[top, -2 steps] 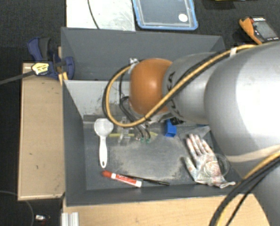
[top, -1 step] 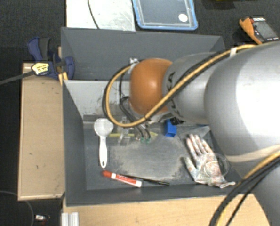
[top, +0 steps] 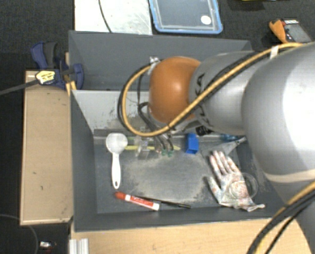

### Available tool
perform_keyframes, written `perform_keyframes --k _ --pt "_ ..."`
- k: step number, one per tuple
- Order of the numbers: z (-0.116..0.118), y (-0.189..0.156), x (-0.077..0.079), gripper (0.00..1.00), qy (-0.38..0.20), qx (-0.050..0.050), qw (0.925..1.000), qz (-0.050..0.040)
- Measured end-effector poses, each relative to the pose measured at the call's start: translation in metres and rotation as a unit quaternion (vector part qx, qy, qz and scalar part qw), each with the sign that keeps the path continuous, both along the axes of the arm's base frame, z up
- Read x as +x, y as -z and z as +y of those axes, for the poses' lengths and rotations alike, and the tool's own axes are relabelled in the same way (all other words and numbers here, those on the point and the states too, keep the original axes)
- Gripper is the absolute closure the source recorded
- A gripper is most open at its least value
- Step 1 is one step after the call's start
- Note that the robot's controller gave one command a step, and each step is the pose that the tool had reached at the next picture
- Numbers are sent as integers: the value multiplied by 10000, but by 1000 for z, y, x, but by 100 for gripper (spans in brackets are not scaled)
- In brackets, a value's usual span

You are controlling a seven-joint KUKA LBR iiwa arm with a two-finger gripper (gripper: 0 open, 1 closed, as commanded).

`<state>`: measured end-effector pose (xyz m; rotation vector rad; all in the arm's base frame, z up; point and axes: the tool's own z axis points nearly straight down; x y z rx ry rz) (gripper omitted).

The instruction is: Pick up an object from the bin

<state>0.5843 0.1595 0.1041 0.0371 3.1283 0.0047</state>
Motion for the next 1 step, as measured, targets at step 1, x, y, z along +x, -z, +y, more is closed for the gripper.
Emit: perform_keyframes --k 1 --pt "0 -26 1 100 2 5 10000 -14"
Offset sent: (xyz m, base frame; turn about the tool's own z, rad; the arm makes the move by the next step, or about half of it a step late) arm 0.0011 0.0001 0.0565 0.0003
